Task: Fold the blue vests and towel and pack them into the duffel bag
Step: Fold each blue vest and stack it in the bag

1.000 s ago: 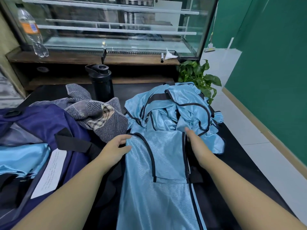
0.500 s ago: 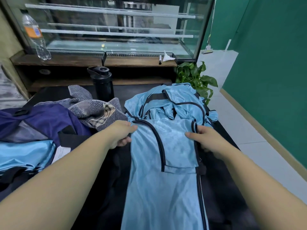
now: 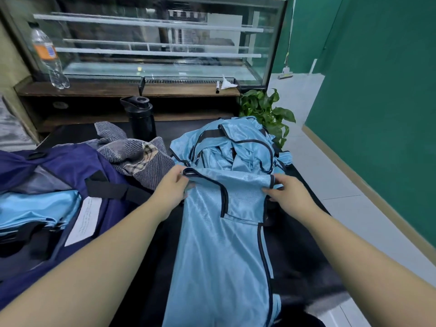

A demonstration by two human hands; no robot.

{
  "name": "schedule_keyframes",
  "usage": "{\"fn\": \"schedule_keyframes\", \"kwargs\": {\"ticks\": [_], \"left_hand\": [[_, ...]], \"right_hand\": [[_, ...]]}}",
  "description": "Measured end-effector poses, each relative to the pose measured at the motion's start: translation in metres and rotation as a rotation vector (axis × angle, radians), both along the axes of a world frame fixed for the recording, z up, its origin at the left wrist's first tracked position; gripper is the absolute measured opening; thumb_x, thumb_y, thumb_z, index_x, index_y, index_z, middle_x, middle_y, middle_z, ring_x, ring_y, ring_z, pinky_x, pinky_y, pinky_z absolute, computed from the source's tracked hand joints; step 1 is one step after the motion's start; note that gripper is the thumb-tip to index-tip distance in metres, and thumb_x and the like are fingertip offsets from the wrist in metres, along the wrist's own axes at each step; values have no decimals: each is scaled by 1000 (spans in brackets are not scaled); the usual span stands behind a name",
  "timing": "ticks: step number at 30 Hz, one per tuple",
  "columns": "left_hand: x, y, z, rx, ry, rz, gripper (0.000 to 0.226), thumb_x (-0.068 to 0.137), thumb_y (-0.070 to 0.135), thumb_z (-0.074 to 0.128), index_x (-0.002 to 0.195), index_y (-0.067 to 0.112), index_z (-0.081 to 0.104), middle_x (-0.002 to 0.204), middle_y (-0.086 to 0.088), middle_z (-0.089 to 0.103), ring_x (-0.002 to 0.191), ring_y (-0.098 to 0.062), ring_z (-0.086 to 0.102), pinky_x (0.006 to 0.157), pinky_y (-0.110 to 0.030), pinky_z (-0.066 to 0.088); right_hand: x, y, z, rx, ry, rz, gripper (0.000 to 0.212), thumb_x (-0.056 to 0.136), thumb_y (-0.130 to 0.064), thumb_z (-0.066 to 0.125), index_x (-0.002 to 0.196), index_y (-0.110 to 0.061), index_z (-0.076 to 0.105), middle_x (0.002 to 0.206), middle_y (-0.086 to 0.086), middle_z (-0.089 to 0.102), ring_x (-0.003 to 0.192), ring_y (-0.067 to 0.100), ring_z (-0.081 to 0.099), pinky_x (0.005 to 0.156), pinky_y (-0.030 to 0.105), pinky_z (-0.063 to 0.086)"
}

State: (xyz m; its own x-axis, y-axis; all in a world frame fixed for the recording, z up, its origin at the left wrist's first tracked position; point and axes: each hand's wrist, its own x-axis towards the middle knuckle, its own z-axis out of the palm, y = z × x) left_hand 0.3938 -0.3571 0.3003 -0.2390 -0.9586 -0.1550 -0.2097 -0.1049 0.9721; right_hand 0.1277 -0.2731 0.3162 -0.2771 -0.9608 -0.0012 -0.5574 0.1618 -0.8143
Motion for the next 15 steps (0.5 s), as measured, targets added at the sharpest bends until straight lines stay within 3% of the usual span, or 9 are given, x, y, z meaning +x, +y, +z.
{"fn": "schedule_keyframes", "kwargs": {"ticks": [2,4,8,10,13,15], "left_hand": [[13,14,-5,-113,-28,0,21,96,9,51,87,26,57,92,-6,61,85,-20,56,79,-37,48],[27,31,-9,-195,-72,-29,24,91,-1,55,83,21,55,89,-9,60,79,-17,49,72,-32,41],[56,64,-21,-267,-109,-209,29,88,-4,59,80,23,54,103,-13,66,92,-18,60,89,-36,44],[69,80,-30,-343,-254,-321,20,89,3,61,88,22,55,104,-7,65,98,-21,63,95,-38,45],[78,97,-41,-536,-538,-488,40,85,6,60,84,42,44,104,11,55,104,-11,56,95,-25,43],[80,105,-46,-564,-646,-562,38,82,9,53,83,44,37,104,12,50,102,-12,54,93,-26,43]], "right_hand": [[3,13,-5,-80,139,-4,12,85,-12,69,92,-21,68,93,-9,66,80,9,64,71,20,47],[6,30,-11,-160,208,36,19,82,-6,69,88,-23,64,92,-5,63,81,13,61,70,19,43],[11,69,-24,-310,253,251,37,77,2,70,89,-30,59,93,-8,59,86,9,57,73,16,45],[10,87,-32,-340,330,349,38,76,-2,72,92,-32,55,101,-13,55,94,4,56,78,16,45],[11,110,-47,-320,484,431,29,77,-15,69,95,-30,52,110,-15,47,101,3,52,83,18,44],[13,121,-57,-312,590,482,20,77,-23,56,95,-28,52,111,-13,46,98,8,53,79,22,47]]}}
